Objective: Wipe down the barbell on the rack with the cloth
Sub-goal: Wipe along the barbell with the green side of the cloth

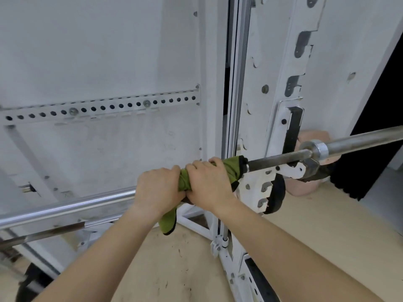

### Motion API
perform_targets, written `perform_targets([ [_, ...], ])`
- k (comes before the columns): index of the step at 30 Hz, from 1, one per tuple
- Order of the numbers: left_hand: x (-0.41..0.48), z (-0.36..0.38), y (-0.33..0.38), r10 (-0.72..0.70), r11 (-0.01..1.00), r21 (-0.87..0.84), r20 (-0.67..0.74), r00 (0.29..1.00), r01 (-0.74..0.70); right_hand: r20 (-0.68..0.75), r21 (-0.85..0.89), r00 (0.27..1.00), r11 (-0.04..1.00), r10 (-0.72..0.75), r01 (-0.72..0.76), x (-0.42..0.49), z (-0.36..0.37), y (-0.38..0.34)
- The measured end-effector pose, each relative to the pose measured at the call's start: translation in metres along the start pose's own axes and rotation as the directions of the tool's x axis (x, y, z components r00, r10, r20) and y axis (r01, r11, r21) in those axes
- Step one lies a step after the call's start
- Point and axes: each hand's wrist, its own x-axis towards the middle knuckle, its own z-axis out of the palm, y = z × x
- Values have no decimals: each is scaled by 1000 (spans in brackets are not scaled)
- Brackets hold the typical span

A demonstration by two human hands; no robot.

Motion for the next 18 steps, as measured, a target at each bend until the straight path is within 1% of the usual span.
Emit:
perform_targets([
  [3, 2, 0, 5, 30, 996, 80, -19, 999, -29, 5, -52, 991, 990, -131, 131, -5, 0, 19],
  [6, 15, 1, 21, 50, 997, 61, -21, 999, -49, 19, -145, 984, 973, -178, 179, -14, 1, 64],
  [9, 34, 0, 54, 63, 998, -11, -29, 998, -64, 12, -188, 987, 969, -161, 160, -24, 1, 107],
  [14, 66, -9, 116, 39, 995, -87, -12, 999, -40, -1, -183, 995, 978, -101, 99, -35, -3, 166],
  [18, 93, -22, 177, 94, 982, -166, 14, 995, -90, 48, -221, 999, 975, -23, 33, -42, -9, 196],
])
